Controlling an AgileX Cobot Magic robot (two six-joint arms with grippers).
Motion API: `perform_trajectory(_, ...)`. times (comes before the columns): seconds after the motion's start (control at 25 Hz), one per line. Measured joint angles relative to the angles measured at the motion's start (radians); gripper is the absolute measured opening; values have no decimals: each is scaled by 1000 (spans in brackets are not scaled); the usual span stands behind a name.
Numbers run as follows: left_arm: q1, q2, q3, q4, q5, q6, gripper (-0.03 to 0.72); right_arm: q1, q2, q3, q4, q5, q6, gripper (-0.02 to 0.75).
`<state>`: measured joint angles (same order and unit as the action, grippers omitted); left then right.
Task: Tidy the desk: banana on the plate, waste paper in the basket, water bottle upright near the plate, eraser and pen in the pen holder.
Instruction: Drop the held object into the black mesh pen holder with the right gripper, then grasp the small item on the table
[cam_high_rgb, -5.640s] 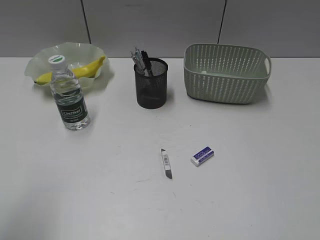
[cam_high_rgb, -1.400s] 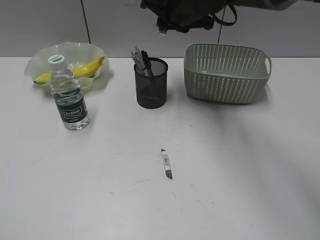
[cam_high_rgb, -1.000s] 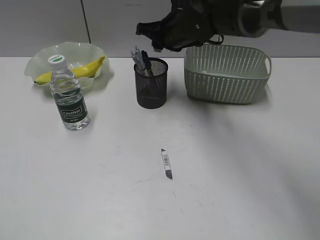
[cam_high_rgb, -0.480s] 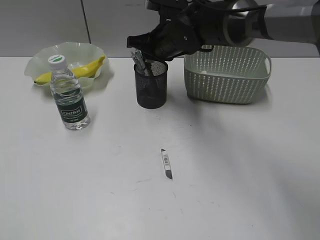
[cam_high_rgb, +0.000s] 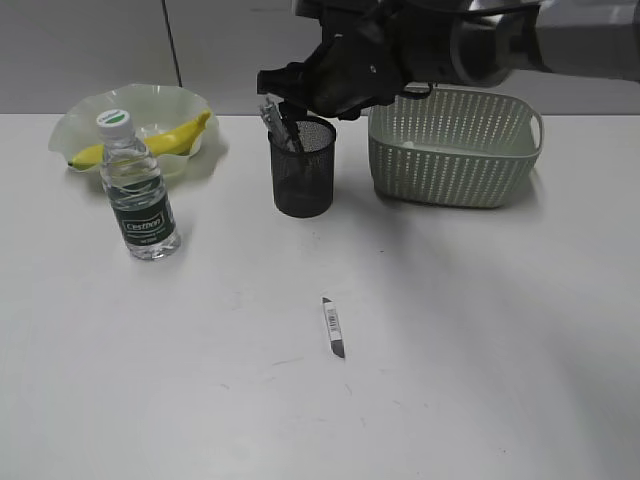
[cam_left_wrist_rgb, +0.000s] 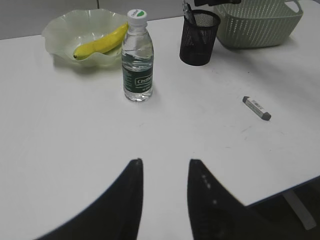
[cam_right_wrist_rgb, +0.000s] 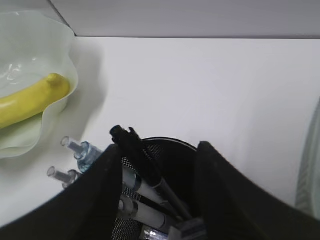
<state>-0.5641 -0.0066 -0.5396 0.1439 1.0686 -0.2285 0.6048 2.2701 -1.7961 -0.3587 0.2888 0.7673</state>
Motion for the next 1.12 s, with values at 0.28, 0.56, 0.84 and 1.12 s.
perform_trajectory(0.28, 0, 0, 0, 0, 0, 0, 230, 1, -131, 0, -6, 279, -36, 389)
perform_trajectory(0.56, 0, 0, 0, 1, 0, 0, 230, 2, -260, 0, 80, 649, -430, 390)
perform_trajectory(0.84, 0, 0, 0, 4, 0, 0, 230, 2, -355, 6, 114, 902, -641, 372)
perform_trajectory(1.12, 0, 0, 0, 6, 0, 0, 230, 2, -563, 290, 164, 914, -696, 279)
